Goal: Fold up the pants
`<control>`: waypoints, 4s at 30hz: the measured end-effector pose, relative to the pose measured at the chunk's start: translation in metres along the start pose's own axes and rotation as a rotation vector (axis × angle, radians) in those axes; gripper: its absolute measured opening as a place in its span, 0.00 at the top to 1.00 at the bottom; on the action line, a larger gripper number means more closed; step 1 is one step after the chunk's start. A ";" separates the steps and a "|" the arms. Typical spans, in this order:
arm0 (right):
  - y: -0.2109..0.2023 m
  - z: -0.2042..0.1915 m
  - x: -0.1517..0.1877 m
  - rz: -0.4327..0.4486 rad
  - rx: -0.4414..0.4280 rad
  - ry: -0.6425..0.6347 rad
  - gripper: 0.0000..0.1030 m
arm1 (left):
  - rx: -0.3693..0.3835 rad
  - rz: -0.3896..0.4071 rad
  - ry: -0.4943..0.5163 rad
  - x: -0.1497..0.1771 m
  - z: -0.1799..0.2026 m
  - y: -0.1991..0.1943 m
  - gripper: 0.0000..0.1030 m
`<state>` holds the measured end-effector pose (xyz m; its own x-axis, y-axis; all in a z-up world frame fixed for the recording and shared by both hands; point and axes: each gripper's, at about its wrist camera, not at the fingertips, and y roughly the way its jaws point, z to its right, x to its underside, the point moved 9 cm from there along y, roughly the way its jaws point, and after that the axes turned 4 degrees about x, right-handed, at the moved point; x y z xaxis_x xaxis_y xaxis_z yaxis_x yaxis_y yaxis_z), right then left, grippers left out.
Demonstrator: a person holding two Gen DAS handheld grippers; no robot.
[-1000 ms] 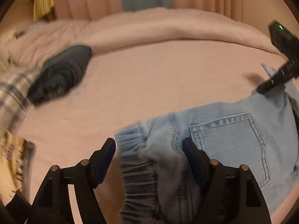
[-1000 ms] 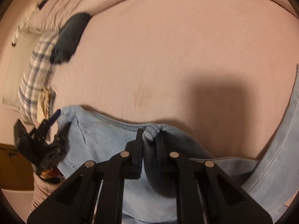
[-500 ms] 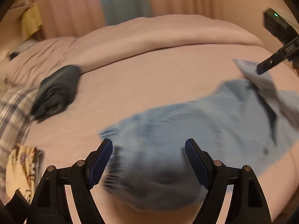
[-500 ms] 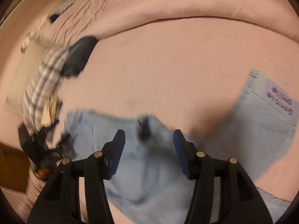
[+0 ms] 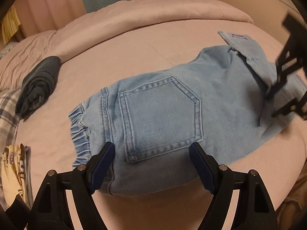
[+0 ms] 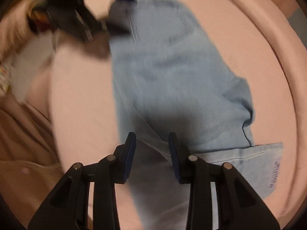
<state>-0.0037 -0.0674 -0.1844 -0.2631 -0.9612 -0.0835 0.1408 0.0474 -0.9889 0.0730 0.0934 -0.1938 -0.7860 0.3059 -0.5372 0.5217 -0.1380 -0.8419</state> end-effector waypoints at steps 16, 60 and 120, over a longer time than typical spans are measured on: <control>0.037 -0.009 0.018 -0.016 -0.036 0.100 0.89 | 0.011 -0.030 -0.012 -0.004 0.002 0.001 0.21; -0.111 0.232 0.205 0.711 0.157 1.555 0.93 | 0.460 0.133 0.300 -0.081 0.271 -0.004 0.93; 0.020 0.162 0.263 0.240 0.302 1.435 0.62 | 0.487 -0.118 0.193 -0.063 0.282 0.044 0.93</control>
<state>0.0842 -0.3631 -0.2065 -0.8740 0.1514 -0.4618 0.4570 -0.0673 -0.8869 0.0523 -0.1976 -0.2118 -0.7309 0.5067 -0.4573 0.1834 -0.4995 -0.8467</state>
